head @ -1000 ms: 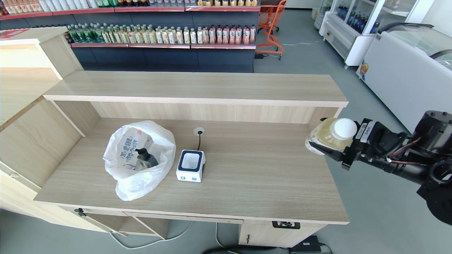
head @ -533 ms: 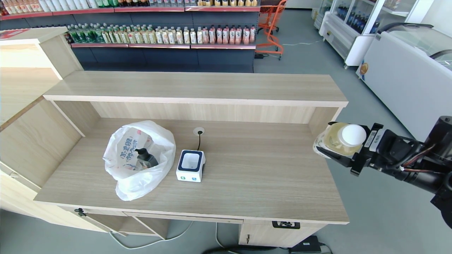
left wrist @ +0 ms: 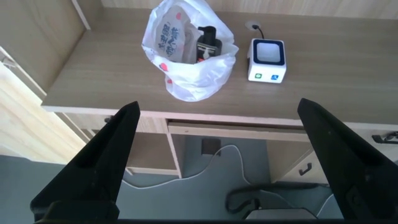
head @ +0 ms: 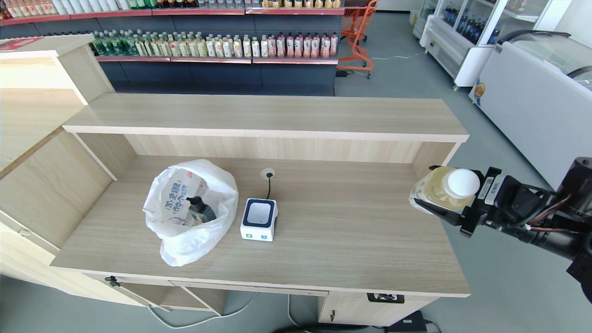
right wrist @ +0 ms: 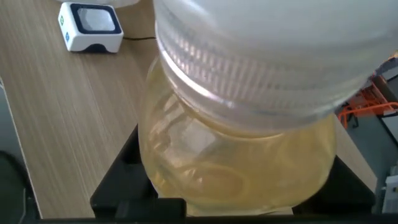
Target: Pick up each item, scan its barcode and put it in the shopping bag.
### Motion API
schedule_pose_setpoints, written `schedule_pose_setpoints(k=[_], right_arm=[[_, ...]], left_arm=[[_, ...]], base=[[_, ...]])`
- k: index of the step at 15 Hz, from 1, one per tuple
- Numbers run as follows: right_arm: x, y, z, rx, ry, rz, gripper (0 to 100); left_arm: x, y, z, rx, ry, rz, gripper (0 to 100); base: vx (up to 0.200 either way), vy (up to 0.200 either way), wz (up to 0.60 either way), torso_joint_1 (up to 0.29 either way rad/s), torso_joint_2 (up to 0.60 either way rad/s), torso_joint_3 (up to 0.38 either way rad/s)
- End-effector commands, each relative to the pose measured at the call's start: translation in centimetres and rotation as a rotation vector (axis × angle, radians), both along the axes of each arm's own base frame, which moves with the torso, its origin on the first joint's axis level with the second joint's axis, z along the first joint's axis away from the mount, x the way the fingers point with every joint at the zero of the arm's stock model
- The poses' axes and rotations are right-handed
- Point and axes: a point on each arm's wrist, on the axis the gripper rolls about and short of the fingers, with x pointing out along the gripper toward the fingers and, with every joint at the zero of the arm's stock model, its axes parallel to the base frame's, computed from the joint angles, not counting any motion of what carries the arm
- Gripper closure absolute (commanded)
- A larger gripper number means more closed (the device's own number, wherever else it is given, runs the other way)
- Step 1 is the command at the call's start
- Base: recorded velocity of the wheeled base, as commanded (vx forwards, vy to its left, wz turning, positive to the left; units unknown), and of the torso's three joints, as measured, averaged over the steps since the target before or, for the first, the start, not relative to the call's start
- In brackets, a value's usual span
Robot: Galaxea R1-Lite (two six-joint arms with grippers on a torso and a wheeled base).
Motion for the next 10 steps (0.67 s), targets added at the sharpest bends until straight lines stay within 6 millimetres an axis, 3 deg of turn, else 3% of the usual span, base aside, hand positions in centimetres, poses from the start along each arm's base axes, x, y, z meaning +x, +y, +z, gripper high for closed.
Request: schedule_pose_setpoints(k=[1, 10], right_arm=[[0.0, 0.0, -0.1, 0.000, 0.004, 0.001, 100], [1.4, 0.1, -1.0, 0.002, 0.037, 0.004, 100]], left_arm=[[0.0, 0.0, 0.0, -0.001, 0.000, 0.001, 0], [0.0, 0.0, 0.0, 0.003, -0.001, 0.001, 0]], base=[[0.000, 0.200, 0.00, 0.012, 0.01, 0.002], [0.000, 0.200, 0.00, 0.000, 0.00, 0.001]])
